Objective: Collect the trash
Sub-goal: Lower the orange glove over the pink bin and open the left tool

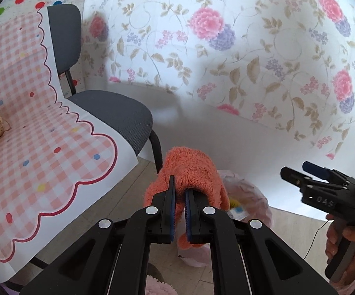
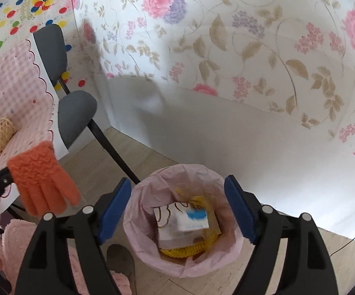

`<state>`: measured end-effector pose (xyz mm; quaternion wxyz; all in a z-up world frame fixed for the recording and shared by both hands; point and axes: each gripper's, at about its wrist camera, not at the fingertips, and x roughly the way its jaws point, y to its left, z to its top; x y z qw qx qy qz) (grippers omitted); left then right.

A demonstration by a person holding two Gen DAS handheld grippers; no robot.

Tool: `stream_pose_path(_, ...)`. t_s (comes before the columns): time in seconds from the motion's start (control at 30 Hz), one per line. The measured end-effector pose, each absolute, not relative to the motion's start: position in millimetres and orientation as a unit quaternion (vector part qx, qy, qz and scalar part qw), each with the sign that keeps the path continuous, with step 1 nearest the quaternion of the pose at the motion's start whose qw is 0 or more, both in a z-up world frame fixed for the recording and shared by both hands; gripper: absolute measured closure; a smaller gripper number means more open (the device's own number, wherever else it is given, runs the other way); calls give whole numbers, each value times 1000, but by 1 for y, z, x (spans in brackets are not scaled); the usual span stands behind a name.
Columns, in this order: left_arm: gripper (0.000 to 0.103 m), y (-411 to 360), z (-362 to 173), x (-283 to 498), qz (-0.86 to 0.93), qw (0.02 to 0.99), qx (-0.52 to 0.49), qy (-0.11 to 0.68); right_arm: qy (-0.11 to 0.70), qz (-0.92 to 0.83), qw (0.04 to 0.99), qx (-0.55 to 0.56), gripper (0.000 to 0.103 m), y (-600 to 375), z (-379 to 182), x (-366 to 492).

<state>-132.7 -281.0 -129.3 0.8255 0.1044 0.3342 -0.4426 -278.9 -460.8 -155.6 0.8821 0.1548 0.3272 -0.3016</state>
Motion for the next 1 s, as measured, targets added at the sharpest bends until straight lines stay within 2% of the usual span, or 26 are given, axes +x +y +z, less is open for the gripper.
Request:
stream_pose_path(0.4,96,-295,-151,-147,-462,806,123,350,313,-290,891,151,26,-453,-150,-287)
stream_pose_path(0.83,91,-397,-166,-170,-520,752,185,360,286,-338,878,182,26,-486,-136,-326)
stream_pose_path(0.87,88,-402,-166,-170,-522,750,186,362,283,-341,877,185,26,-488,-135,-329)
stream_pose_path(0.9,73,-406,-167,-171,-522,748,189,363,281,-344,876,187,26,-490,-134,-332)
stream_pose_path(0.93,48,-409,-167,-171,-522,746,193,364,280,-347,875,187,26,-491,-133,-334)
stream_pose_path(1.0,29,-409,-167,-172,-521,752,194,354,277,-351,875,188,26,-493,-131,-337)
